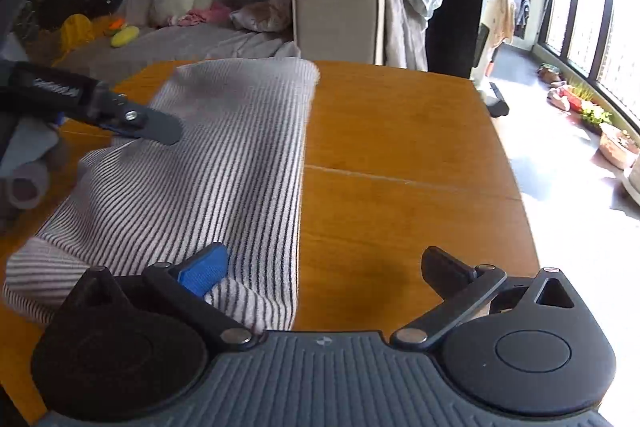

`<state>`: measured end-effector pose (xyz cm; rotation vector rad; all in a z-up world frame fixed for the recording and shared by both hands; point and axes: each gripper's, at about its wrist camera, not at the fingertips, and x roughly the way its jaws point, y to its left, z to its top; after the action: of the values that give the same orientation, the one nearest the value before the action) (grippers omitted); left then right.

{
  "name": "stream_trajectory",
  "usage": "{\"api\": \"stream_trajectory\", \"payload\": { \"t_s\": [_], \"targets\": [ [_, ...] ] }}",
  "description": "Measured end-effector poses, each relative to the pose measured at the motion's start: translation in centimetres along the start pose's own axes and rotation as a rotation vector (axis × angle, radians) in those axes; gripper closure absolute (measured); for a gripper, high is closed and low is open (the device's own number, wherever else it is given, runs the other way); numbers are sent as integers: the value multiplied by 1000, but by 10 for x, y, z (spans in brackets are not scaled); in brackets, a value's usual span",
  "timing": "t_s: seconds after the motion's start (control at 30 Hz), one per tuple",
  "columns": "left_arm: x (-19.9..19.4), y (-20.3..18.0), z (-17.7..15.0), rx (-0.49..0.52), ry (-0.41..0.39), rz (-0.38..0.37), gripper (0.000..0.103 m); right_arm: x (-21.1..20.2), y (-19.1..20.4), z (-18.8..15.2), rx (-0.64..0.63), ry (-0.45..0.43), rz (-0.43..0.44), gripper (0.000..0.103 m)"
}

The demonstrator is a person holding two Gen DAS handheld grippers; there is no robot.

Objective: Fold clothes

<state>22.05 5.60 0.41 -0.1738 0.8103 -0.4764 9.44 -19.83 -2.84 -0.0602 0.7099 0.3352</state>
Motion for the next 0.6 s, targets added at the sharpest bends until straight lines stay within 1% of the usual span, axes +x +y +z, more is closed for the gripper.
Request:
{"api": "stream_trajectory", "payload": {
  "t_s": [0.07, 0.13, 0.23, 0.3, 0.4, 0.5, 0.6],
  "targets": [
    [2, 0, 1, 3, -4, 1, 0, -1, 3, -3, 36, 8, 12, 0],
    [1, -1, 0, 12, -6, -2, 0, -2, 3, -3, 38, 10, 13, 0],
    [-5, -7, -6, 60, 9, 15, 0, -1, 2, -1, 21, 15, 21, 0],
    [-15, -7, -9, 43, 13, 36, 0, -1, 2, -1, 13, 18, 25, 0],
    [-38, -6, -16, 32, -21, 46, 0, 0, 1, 0, 10, 20, 25, 0],
    [-57, -9, -27, 55, -35, 77, 0, 0, 1, -1, 14, 17, 22, 0],
    [-63, -10, -43, 78, -22, 76, 0, -2, 0, -1, 29, 10, 25, 0]
  ]
}}
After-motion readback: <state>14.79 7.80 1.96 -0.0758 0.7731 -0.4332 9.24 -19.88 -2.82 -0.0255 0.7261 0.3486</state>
